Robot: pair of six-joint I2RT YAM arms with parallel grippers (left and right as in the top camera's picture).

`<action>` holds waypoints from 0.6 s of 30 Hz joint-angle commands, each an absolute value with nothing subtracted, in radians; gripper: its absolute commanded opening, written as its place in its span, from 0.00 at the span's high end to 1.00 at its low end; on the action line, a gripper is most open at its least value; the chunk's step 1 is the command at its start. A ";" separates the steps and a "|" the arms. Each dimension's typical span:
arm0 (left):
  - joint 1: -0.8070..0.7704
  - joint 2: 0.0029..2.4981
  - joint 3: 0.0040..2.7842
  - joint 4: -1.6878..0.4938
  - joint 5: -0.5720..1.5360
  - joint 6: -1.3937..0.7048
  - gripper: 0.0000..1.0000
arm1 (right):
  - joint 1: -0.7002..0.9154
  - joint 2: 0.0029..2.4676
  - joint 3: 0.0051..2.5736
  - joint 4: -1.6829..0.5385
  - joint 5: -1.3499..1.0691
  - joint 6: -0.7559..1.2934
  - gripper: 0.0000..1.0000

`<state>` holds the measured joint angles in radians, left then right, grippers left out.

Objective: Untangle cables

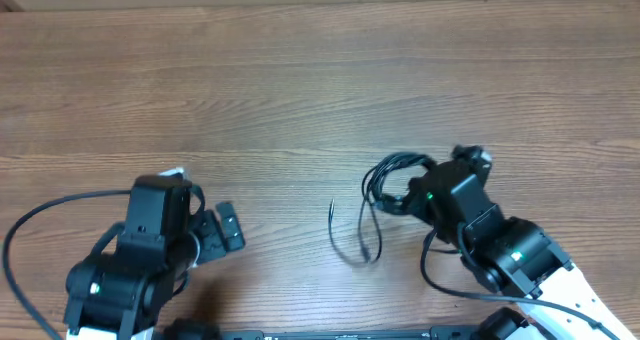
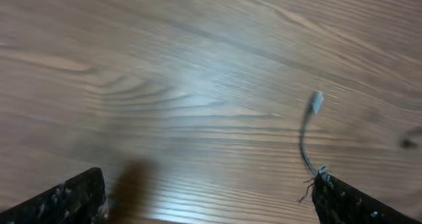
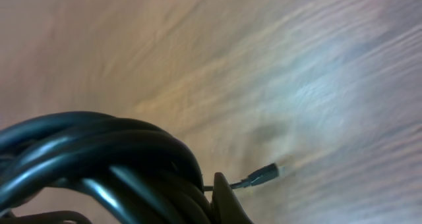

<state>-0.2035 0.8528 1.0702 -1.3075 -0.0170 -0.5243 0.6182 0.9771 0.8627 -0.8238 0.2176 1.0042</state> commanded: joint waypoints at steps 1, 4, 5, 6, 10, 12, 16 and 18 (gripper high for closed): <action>-0.206 0.880 1.067 -1.237 0.262 -0.424 0.00 | 0.598 0.969 0.888 -0.794 0.154 0.965 0.96; -0.207 0.893 1.067 -1.148 0.499 -0.294 0.00 | 0.600 0.970 0.888 -0.791 0.087 0.859 0.96; -0.207 0.897 1.067 -1.125 0.548 -0.269 0.00 | 0.600 0.970 0.888 -0.789 0.053 0.833 0.96; -0.207 0.902 1.067 -1.107 0.579 -0.260 0.01 | 0.600 0.970 0.888 -0.786 0.015 0.809 0.96; -0.211 0.936 1.067 -1.076 0.622 -0.263 0.05 | 0.600 0.970 0.888 -0.759 -0.142 0.694 0.96; -0.223 0.955 1.067 -1.071 0.645 -0.282 0.08 | 0.600 0.973 0.888 -0.757 -0.169 0.683 0.96; -0.269 0.992 1.067 -1.026 0.724 -0.313 0.10 | 0.600 0.992 0.888 -0.741 -0.235 0.683 0.96; -0.308 1.008 1.067 -0.995 0.752 -0.319 0.11 | 0.600 1.010 0.888 -0.729 -0.297 0.696 0.96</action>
<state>-0.2607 0.9894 1.0698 -1.0229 0.6411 -0.3130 0.6010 0.9947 0.8627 -0.7444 -0.1791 0.7128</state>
